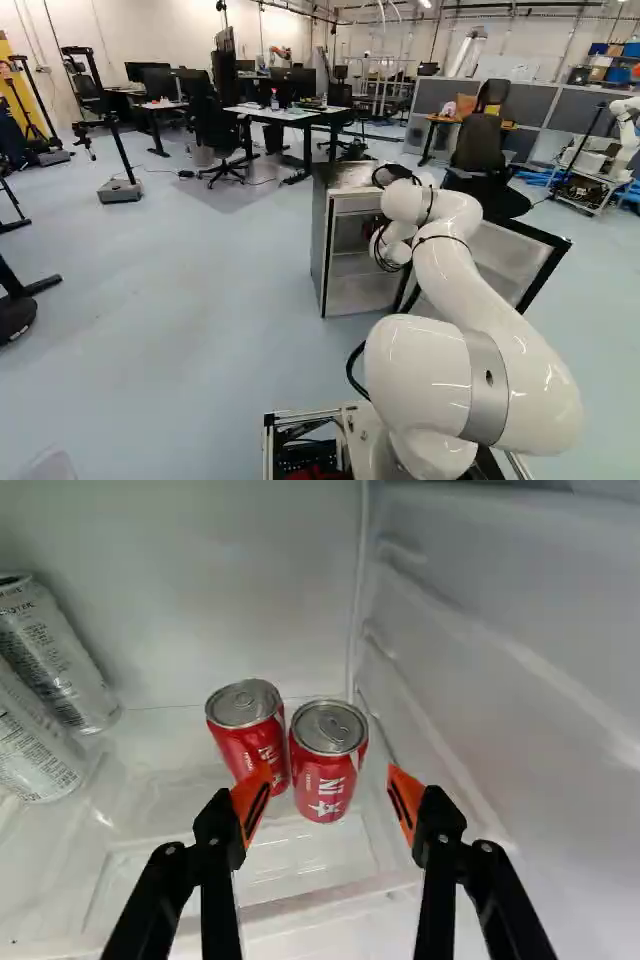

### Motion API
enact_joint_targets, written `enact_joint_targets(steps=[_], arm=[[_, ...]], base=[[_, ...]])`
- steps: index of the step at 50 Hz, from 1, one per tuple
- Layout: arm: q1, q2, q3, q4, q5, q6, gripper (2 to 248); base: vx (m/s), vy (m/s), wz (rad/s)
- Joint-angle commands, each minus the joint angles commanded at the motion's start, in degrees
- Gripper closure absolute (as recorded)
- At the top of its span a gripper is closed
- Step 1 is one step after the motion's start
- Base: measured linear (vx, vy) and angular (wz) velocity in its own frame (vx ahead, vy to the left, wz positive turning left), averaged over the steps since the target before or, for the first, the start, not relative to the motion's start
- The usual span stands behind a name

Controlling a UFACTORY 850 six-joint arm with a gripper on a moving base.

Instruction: Grab a drink from the fridge

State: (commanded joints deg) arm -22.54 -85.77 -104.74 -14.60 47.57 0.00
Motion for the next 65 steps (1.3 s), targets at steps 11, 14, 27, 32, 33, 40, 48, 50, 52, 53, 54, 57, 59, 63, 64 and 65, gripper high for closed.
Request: enact_joint_targets(steps=[11, 14, 27, 32, 33, 40, 48, 50, 52, 53, 54, 57, 59, 63, 64, 65], arm=[[0.2, -1.4, -2.4, 0.0, -0.5, 0.0, 77], [0.3, -1.8, -3.0, 0.0, -0.6, 0.0, 77], [0.5, -3.4, -5.8, 0.0, -0.6, 0.0, 77], [0.6, -3.5, -6.0, 0.0, -0.6, 0.0, 77], [0.6, -3.5, -6.0, 0.0, -0.6, 0.0, 77], [0.6, -3.5, -6.0, 0.0, -0.6, 0.0, 77], [0.6, -3.5, -6.0, 0.0, -0.6, 0.0, 77], [0.6, -3.5, -6.0, 0.0, -0.6, 0.0, 107], [0.6, -3.5, -6.0, 0.0, -0.6, 0.0, 107], [0.6, -3.5, -6.0, 0.0, -0.6, 0.0, 107], [0.6, -3.5, -6.0, 0.0, -0.6, 0.0, 144], [0.6, -3.5, -6.0, 0.0, -0.6, 0.0, 144], [0.6, -3.5, -6.0, 0.0, -0.6, 0.0, 144], [0.6, -3.5, -6.0, 0.0, -0.6, 0.0, 154], [0.6, -3.5, -6.0, 0.0, -0.6, 0.0, 154], [0.6, -3.5, -6.0, 0.0, -0.6, 0.0, 154]], base=[[0.0, 0.0, 0.0], [0.0, 0.0, 0.0], [0.0, 0.0, 0.0], [0.0, 0.0, 0.0], [0.0, 0.0, 0.0], [0.0, 0.0, 0.0], [0.0, 0.0, 0.0], [0.0, 0.0, 0.0], [0.0, 0.0, 0.0], [0.0, 0.0, 0.0], [0.0, 0.0, 0.0], [0.0, 0.0, 0.0], [0.0, 0.0, 0.0], [0.0, 0.0, 0.0], [0.0, 0.0, 0.0], [0.0, 0.0, 0.0]])
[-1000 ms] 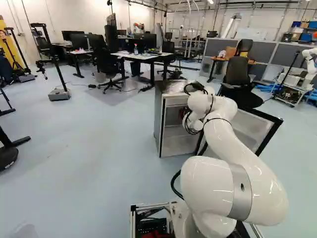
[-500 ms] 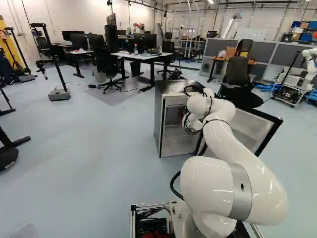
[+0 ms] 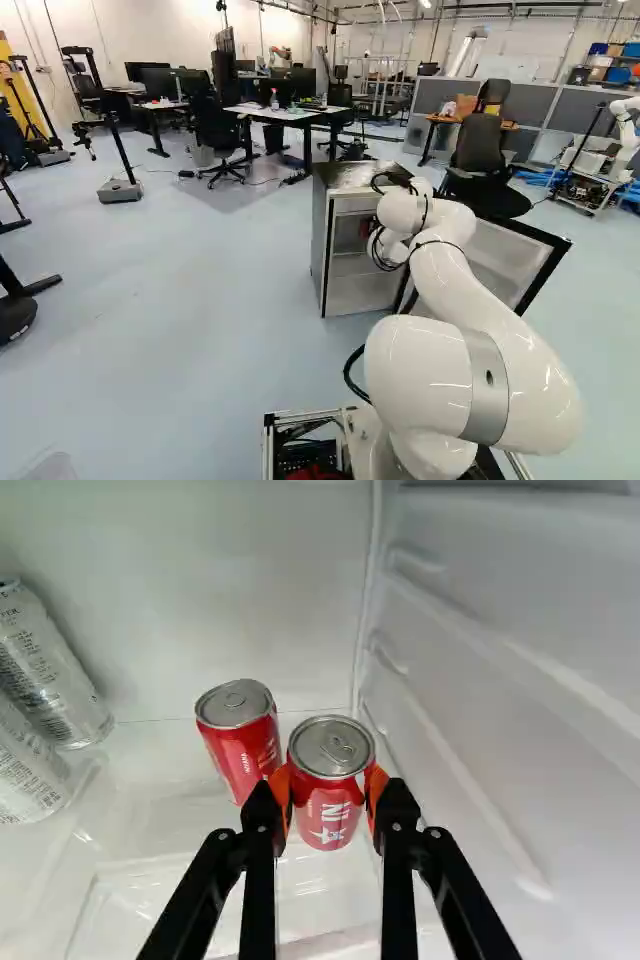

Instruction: Grab a drink from the fridge

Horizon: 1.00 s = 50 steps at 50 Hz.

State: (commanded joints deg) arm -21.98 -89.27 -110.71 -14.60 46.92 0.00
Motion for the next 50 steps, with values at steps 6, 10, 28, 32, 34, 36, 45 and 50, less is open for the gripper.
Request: enact_joint_targets(steps=[6, 10, 28, 32, 34, 36, 45, 50], arm=[[0.0, 0.0, 0.0, 0.0, 0.0, 0.0, 154], [0.0, 0.0, 0.0, 0.0, 0.0, 0.0, 154], [-0.2, 1.9, 3.2, 0.0, 0.0, 0.0, 154], [-0.2, 2.7, 4.6, 0.0, 0.0, 0.0, 154], [-0.2, 3.1, 5.3, 0.0, 0.0, 0.0, 154], [-0.2, 3.5, 6.0, 0.0, 0.0, 0.0, 154], [0.0, 6.6, 10.5, 0.0, 0.0, 0.0, 154], [0.1, 8.6, 13.1, 0.0, 0.0, 0.0, 154]], base=[[0.0, 0.0, 0.0], [0.0, 0.0, 0.0], [0.0, 0.0, 0.0], [0.0, 0.0, 0.0], [0.0, 0.0, 0.0], [0.0, 0.0, 0.0], [0.0, 0.0, 0.0], [0.0, 0.0, 0.0]])
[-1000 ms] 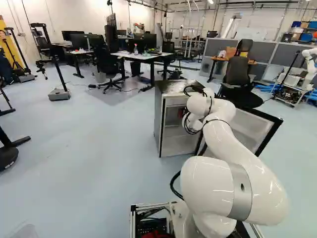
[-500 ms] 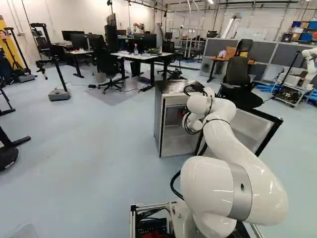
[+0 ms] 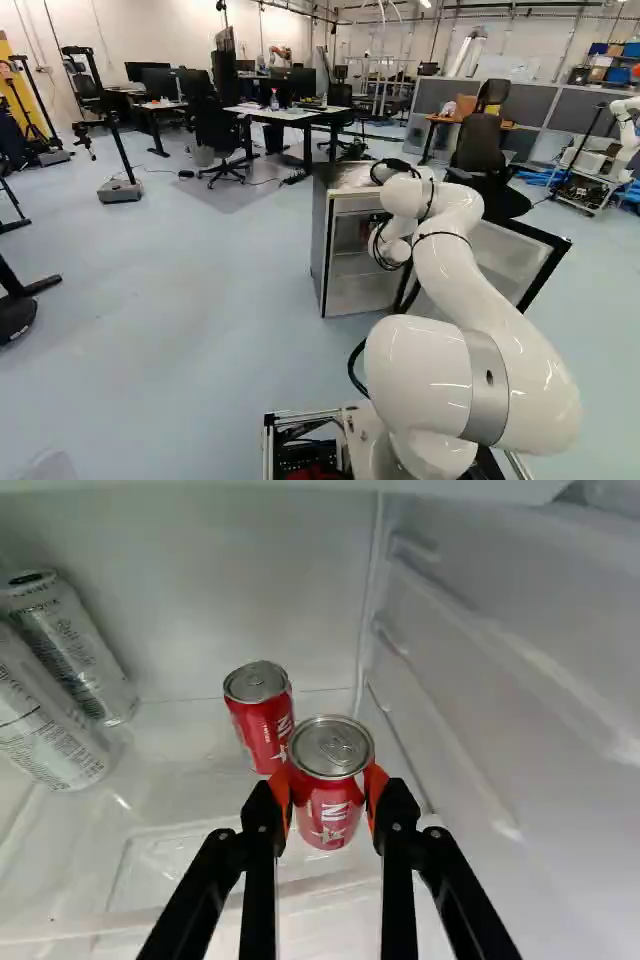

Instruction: Grab a drink from the fridge

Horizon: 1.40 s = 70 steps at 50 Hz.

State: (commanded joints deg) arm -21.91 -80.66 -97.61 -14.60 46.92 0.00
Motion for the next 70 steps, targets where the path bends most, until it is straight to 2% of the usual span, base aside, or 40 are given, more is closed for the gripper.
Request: enact_joint_targets(steps=[33, 70], arm=[[0.9, 13.3, 17.3, 0.0, 0.0, 0.0, 154], [2.3, 22.0, 31.7, 0.0, 0.0, 0.0, 154]], base=[[0.0, 0.0, 0.0], [0.0, 0.0, 0.0]])
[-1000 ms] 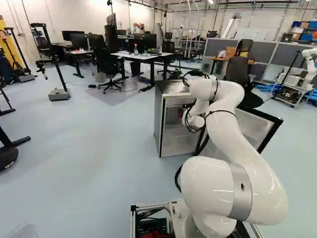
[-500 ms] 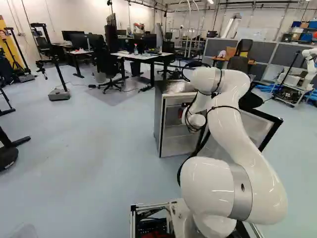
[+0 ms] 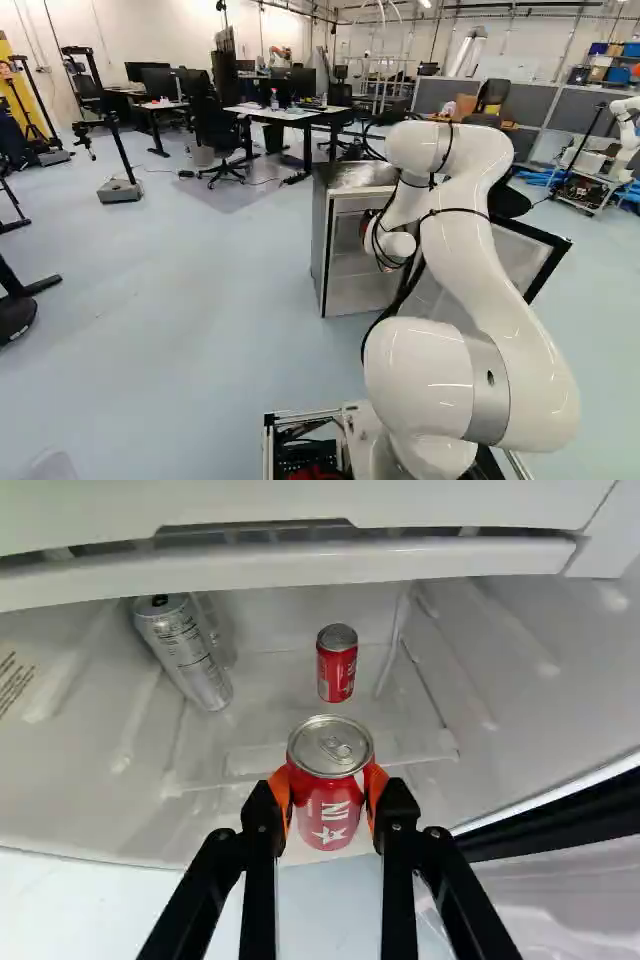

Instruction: Grab a drink from the fridge

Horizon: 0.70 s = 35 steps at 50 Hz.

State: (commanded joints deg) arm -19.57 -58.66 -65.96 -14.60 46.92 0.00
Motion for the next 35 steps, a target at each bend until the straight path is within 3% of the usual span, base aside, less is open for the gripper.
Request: enact_joint_targets(steps=[35], arm=[[1.6, 12.9, 15.2, 0.0, 0.0, 0.0, 154]], base=[[0.0, 0.0, 0.0]])
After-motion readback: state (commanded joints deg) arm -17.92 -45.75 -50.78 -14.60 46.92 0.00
